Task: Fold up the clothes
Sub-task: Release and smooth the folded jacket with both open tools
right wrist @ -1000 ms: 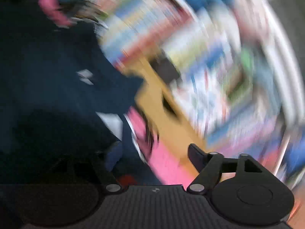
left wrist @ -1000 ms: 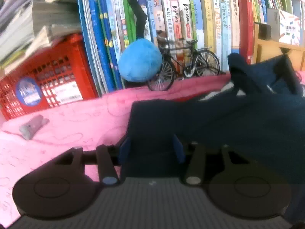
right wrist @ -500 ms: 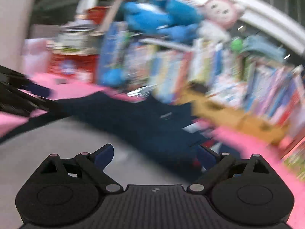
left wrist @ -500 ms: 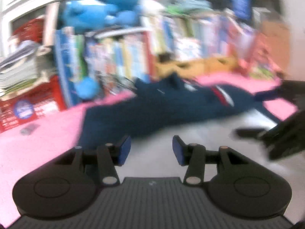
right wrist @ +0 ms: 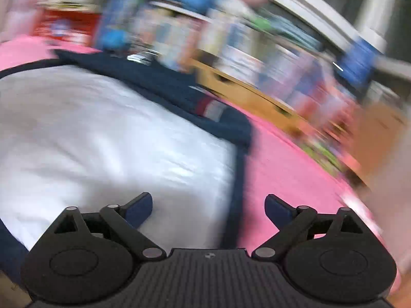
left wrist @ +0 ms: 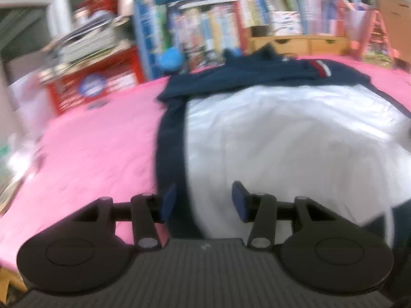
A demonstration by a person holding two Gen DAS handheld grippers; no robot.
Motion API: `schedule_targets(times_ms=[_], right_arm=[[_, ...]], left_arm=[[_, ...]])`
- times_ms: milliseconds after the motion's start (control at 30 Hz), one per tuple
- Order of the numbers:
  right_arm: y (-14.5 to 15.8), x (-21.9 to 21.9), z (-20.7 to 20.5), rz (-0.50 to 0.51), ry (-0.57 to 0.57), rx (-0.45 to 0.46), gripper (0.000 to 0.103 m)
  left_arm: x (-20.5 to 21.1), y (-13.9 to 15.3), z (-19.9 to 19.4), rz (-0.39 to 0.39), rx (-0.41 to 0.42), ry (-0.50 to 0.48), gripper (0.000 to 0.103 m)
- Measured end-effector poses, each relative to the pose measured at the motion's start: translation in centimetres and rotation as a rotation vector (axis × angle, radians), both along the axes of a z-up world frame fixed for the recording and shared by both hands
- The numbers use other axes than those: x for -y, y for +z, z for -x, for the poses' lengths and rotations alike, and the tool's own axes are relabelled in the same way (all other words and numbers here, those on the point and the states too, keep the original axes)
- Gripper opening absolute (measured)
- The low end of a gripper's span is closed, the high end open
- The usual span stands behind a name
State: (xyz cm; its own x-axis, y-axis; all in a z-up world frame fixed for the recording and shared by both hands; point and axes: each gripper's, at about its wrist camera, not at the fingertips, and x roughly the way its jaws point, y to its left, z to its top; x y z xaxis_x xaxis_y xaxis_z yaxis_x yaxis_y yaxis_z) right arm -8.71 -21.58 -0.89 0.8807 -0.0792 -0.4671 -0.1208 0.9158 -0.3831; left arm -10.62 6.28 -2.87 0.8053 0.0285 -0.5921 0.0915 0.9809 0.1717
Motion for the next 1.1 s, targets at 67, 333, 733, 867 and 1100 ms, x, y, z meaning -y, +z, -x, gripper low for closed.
schedule_targets(times_ms=[67, 333, 733, 867, 1100], right_arm=[[1.9, 0.9, 3.2, -0.06, 0.011, 0.017, 0.091], [6.4, -1.6, 14.3, -0.191, 0.22, 0.034, 0.098], [4.4, -4.3, 14.6, -0.247, 0.249, -0.099, 0.098], [3.9, -4.1, 14.6, -0.262, 0.24, -0.107, 0.098], [3.2, -4.1, 14.5, -0.271, 0.233, -0.128, 0.098]], left_arm=[[0.2, 1.4, 2.6, 0.053, -0.026, -0.035, 0.045], [3.7, 2.9, 7.7, 0.027, -0.052, -0.123, 0.051], [3.8, 1.2, 7.8, 0.015, -0.111, -0.107, 0.057], [4.0, 1.1, 7.8, 0.009, -0.115, -0.113, 0.057], [4.2, 0.9, 7.8, -0.005, -0.122, -0.123, 0.057]])
